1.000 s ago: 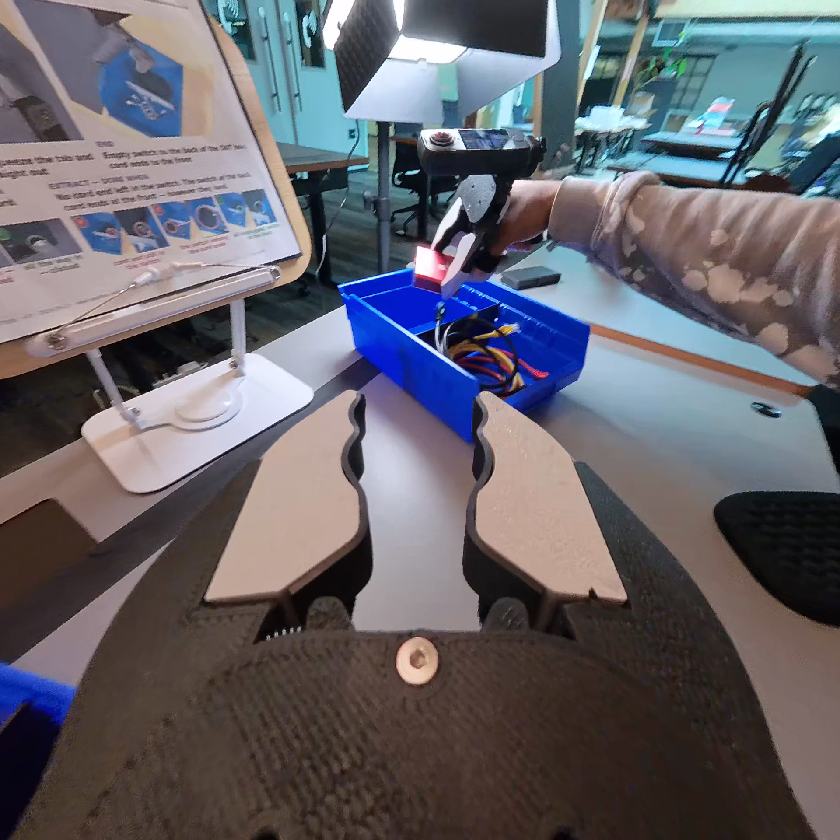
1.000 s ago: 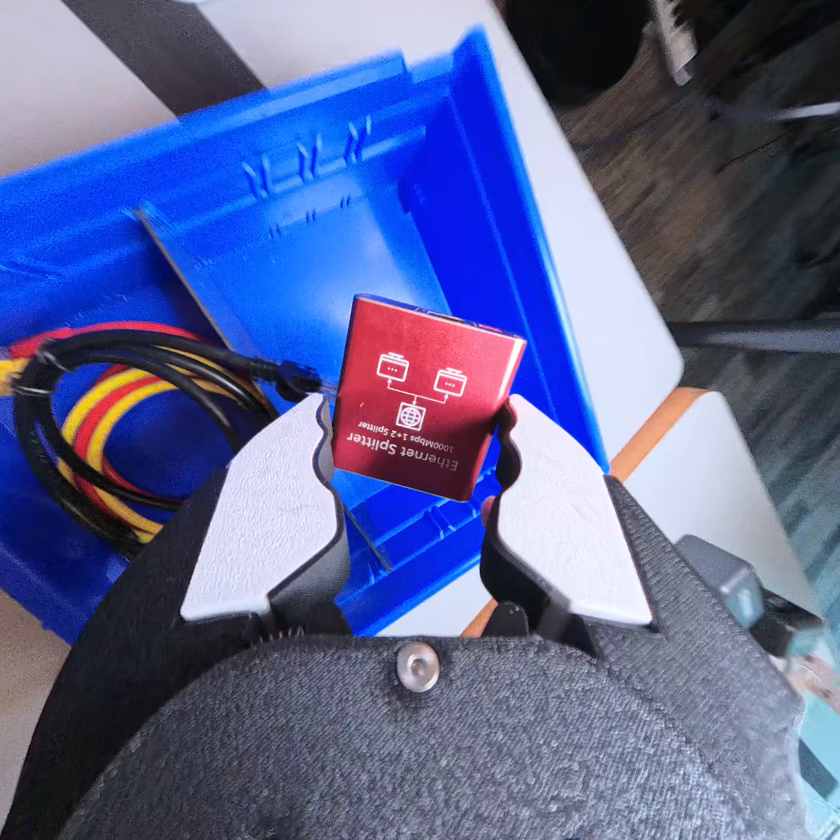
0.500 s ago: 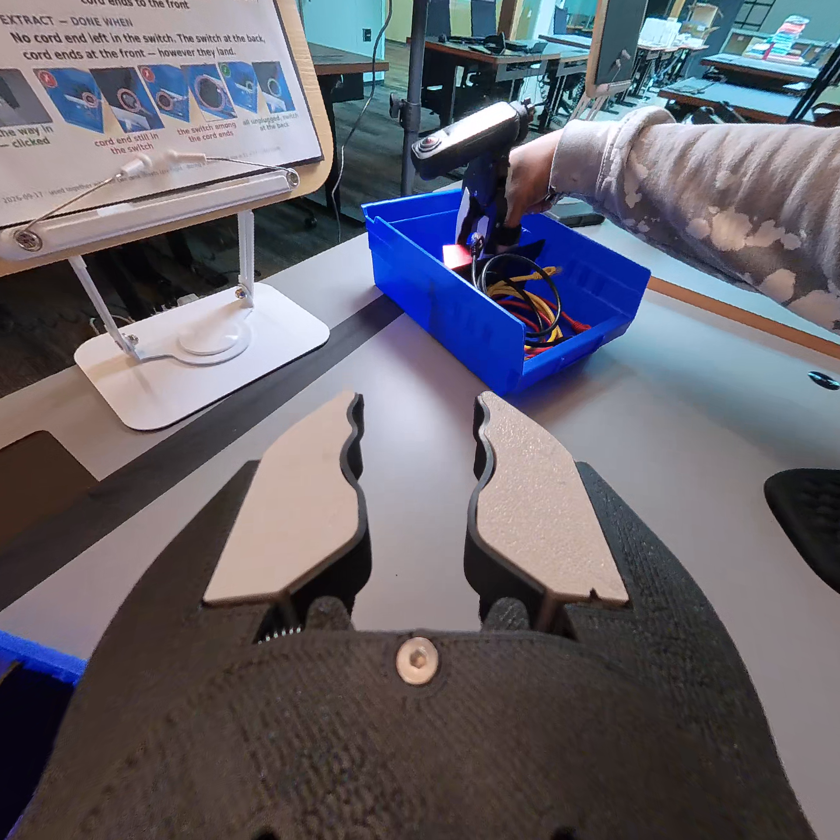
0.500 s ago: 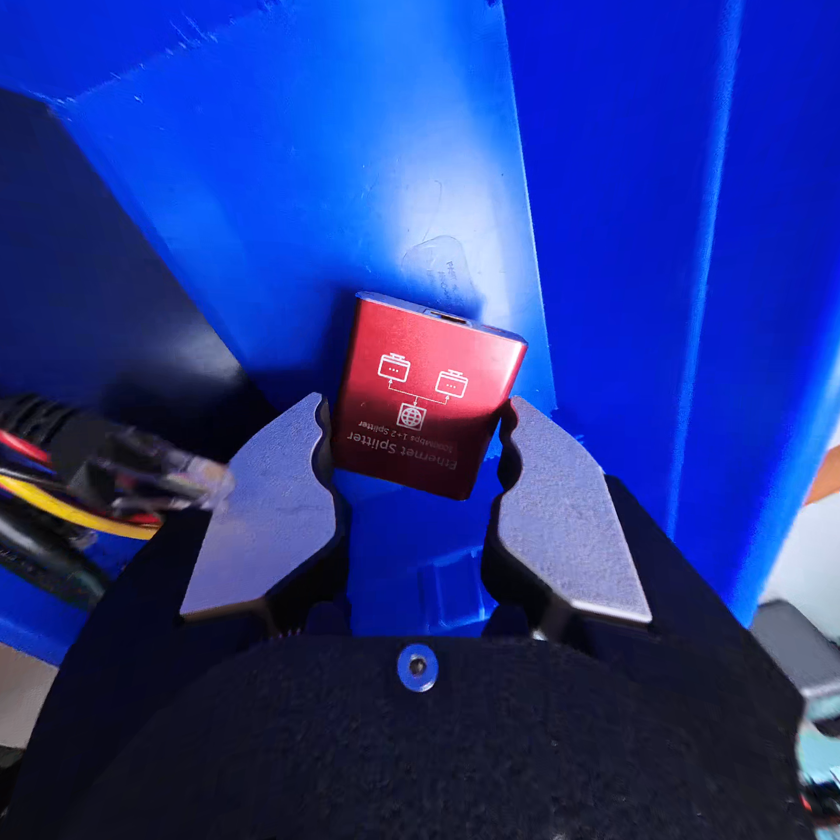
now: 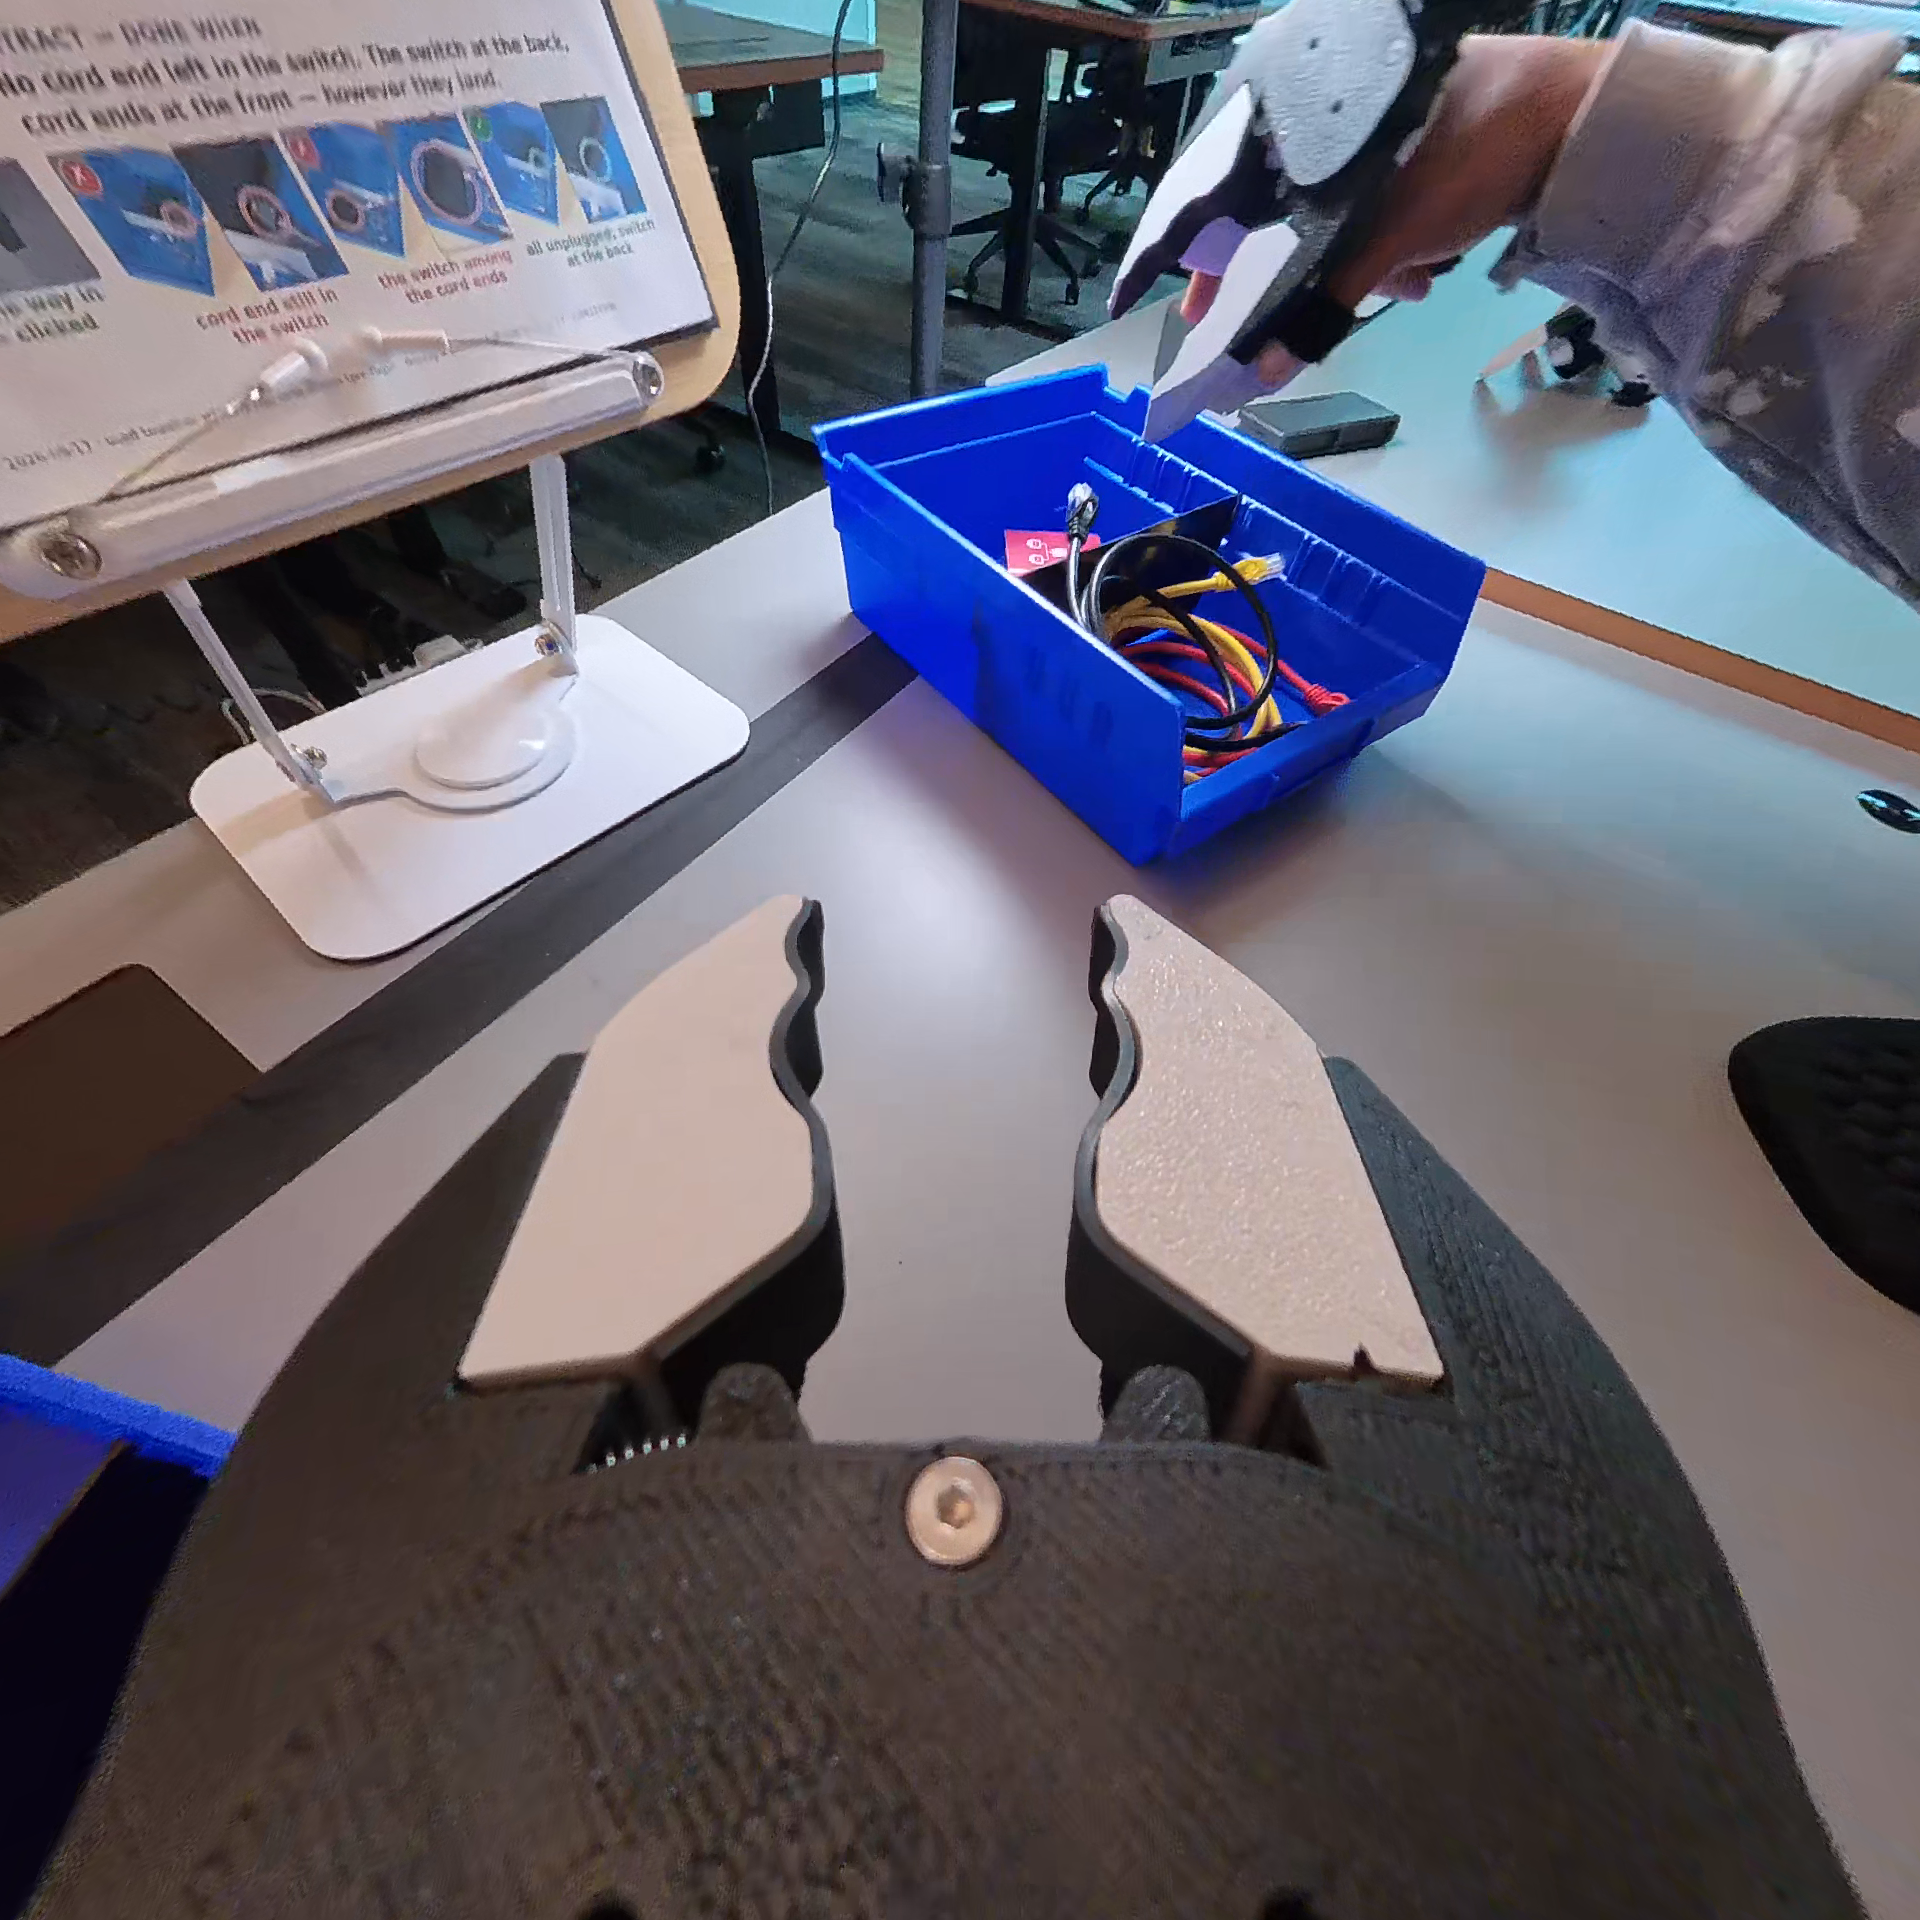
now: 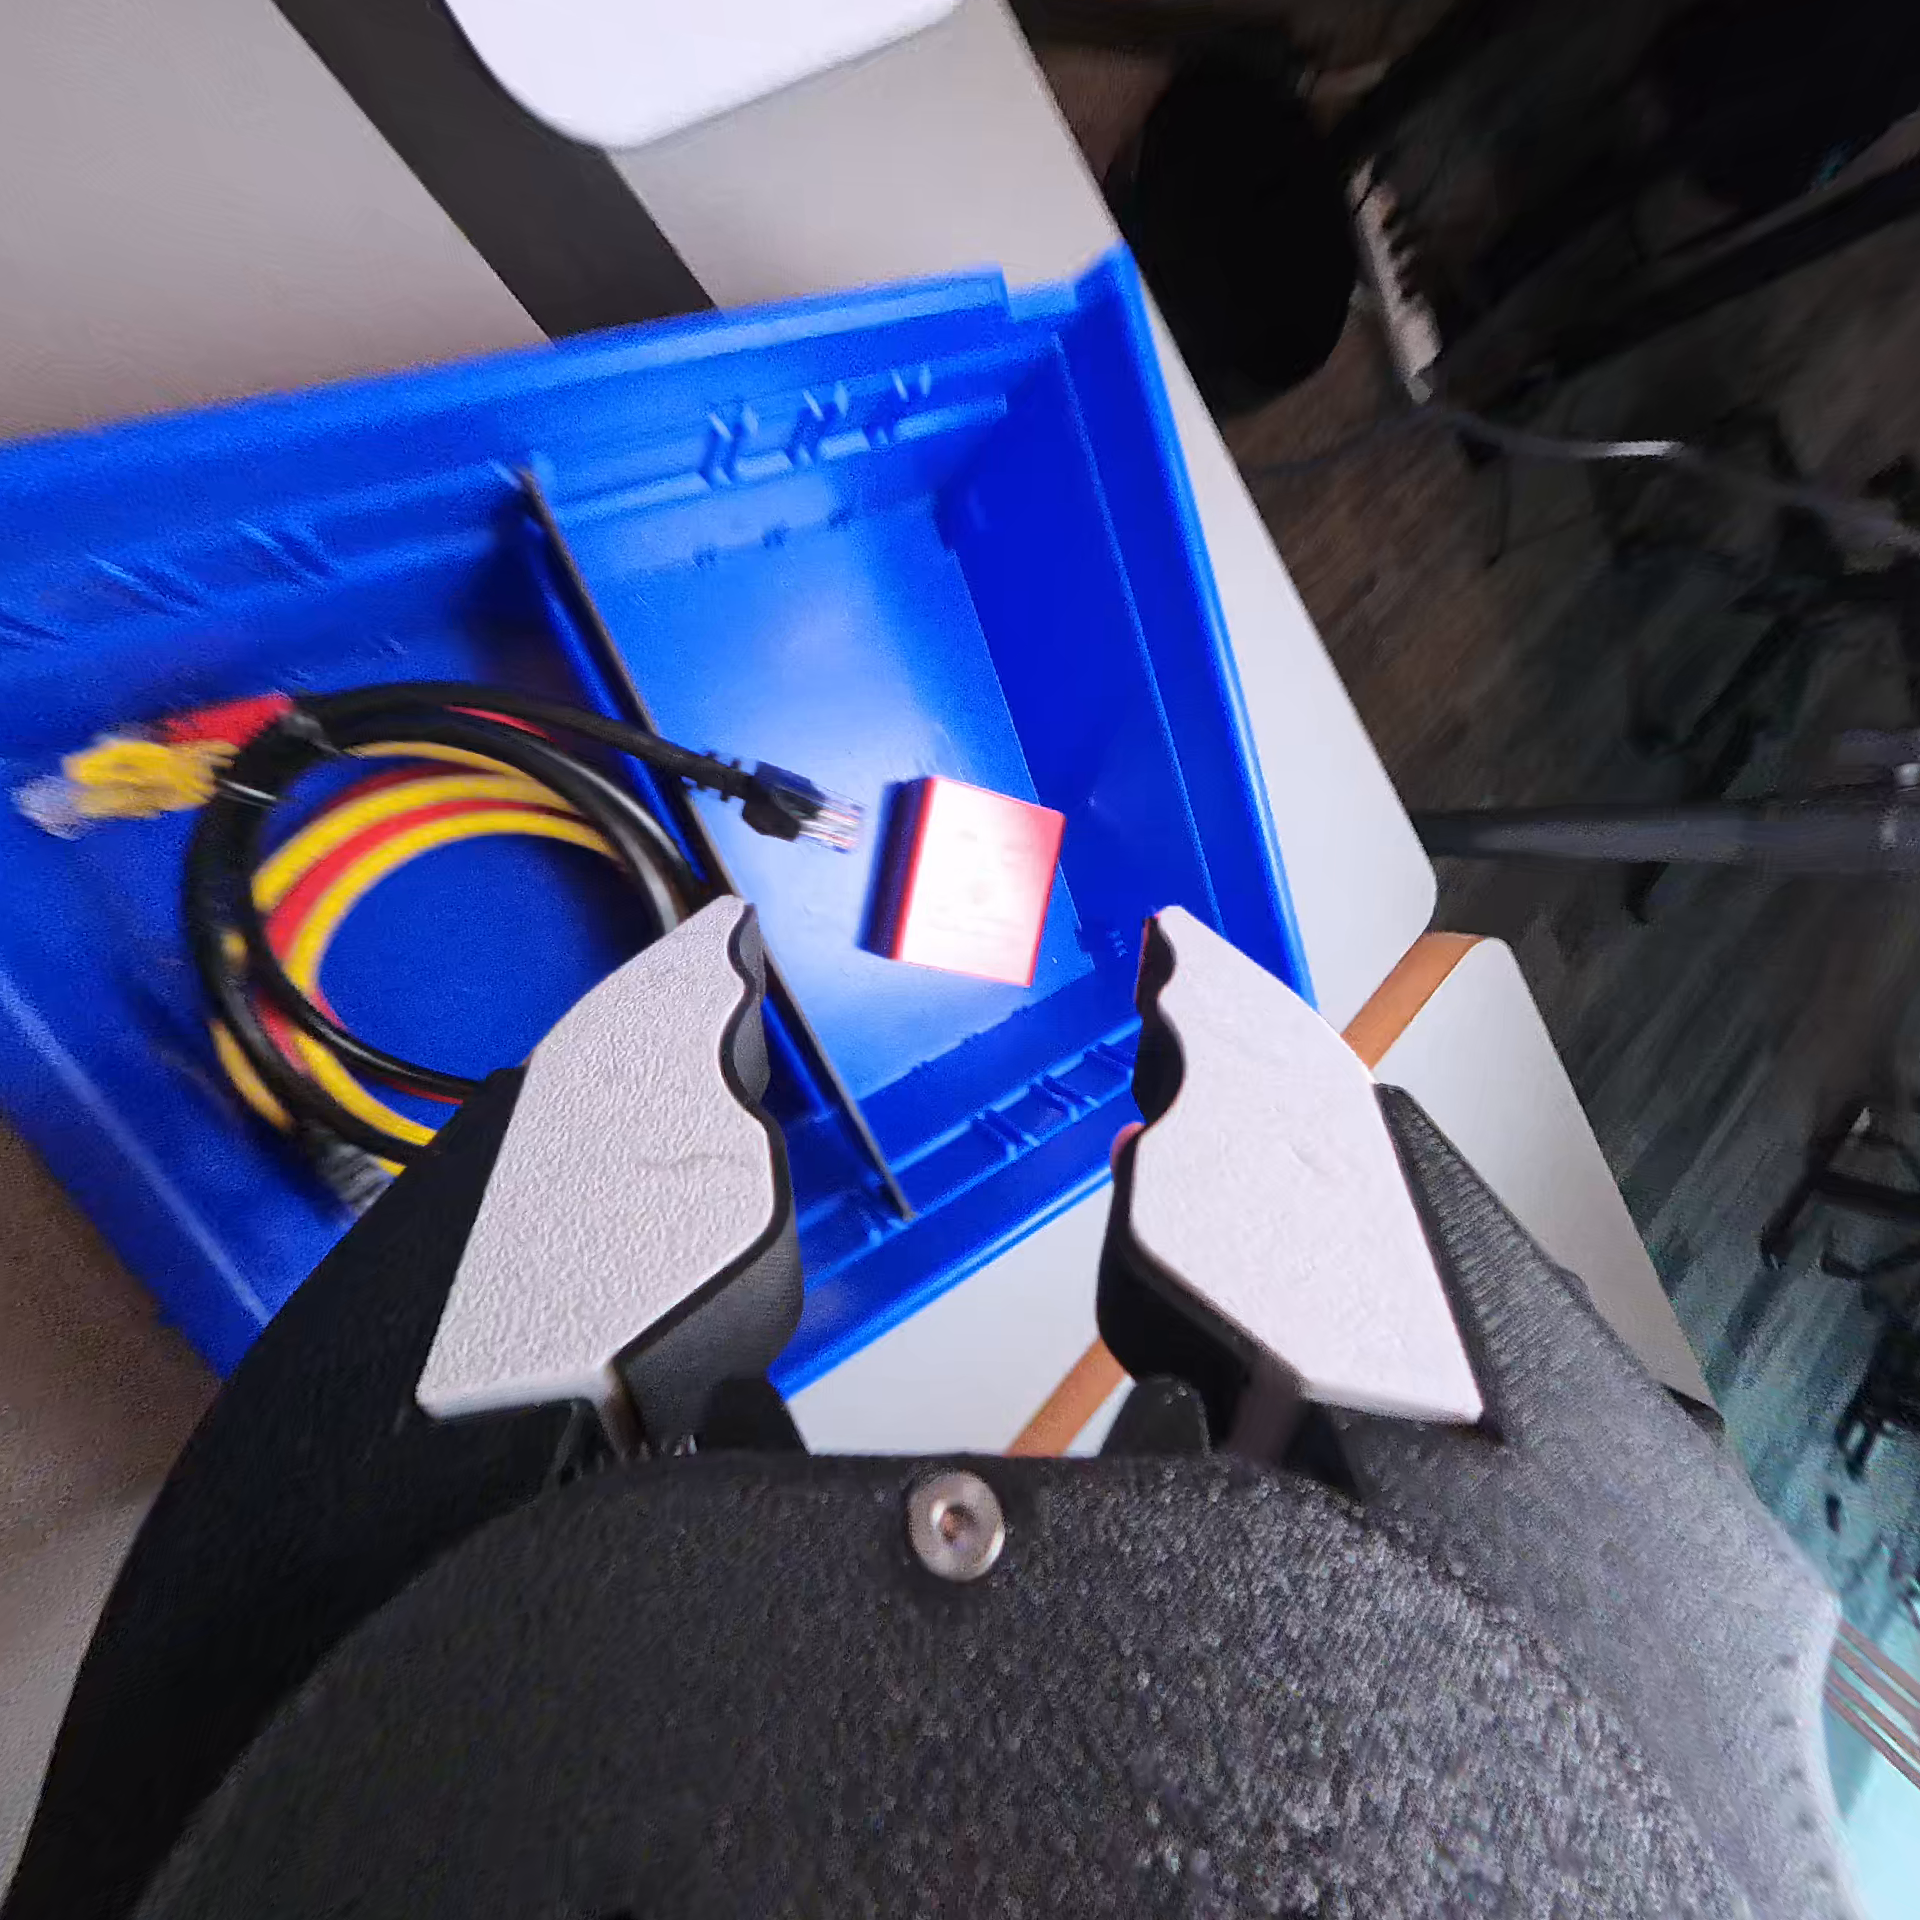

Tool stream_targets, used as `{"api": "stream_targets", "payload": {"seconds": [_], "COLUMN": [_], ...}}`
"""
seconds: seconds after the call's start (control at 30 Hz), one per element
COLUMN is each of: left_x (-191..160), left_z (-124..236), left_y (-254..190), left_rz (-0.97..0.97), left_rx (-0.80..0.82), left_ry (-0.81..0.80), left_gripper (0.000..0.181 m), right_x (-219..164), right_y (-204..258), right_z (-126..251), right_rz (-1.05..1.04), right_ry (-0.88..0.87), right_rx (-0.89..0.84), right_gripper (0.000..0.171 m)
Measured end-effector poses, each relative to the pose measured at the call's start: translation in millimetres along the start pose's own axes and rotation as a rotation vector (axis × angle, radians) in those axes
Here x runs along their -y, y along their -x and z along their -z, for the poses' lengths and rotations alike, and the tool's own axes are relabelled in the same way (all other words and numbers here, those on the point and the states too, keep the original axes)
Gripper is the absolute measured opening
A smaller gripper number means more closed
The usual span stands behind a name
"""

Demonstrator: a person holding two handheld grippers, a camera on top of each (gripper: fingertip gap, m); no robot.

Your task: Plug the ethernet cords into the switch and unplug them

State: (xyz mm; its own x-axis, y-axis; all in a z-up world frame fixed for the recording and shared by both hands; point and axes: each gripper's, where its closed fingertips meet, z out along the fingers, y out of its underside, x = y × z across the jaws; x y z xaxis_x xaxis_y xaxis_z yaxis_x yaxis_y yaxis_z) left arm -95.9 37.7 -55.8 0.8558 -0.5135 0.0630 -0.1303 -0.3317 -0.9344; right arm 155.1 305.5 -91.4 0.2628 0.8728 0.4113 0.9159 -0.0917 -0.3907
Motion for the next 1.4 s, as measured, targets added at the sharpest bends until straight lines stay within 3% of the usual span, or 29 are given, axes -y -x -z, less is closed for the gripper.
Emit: {"api": "stream_targets", "payload": {"seconds": [0.13,0.3,0.4,0.5,0.63,0.87,0.97,1.1,1.17,1.4], "left_x": [15,15,-15,-72,-138,-201,-215,-220,-220,-212], "left_z": [14,33,48,70,108,133,130,122,117,95], "left_y": [-13,-16,11,42,87,120,132,134,131,109], "left_rz": [-0.030,-0.118,-0.237,-0.278,-0.272,-0.304,-0.374,-0.401,-0.419,-0.509], "left_rx": [-0.010,0.035,0.193,0.279,0.381,0.387,0.358,0.297,0.267,0.261], "left_ry": [-0.031,0.005,0.135,0.329,0.556,0.828,0.901,0.945,0.954,0.918], "left_gripper": [0.049,0.049,0.048,0.049,0.054,0.059,0.059,0.042,0.031,0.030], "right_x": [14,-18,-47,-72,-78,-78,-76,-73,-72,-73], "right_y": [59,157,193,197,192,196,194,190,190,209], "right_z": [44,50,43,36,27,-16,-29,-31,-32,-21], "right_rz": [-0.031,0.002,0.032,0.128,0.222,0.371,0.422,0.458,0.467,0.537], "right_ry": [-0.216,-0.242,-0.202,-0.111,-0.025,0.193,0.249,0.253,0.241,0.206], "right_rx": [-0.029,0.042,0.037,-0.052,-0.063,0.046,0.055,0.071,0.088,0.044], "right_gripper": [0.061,0.061,0.060,0.063,0.062,0.057,0.044,0.028,0.028,0.029]}}
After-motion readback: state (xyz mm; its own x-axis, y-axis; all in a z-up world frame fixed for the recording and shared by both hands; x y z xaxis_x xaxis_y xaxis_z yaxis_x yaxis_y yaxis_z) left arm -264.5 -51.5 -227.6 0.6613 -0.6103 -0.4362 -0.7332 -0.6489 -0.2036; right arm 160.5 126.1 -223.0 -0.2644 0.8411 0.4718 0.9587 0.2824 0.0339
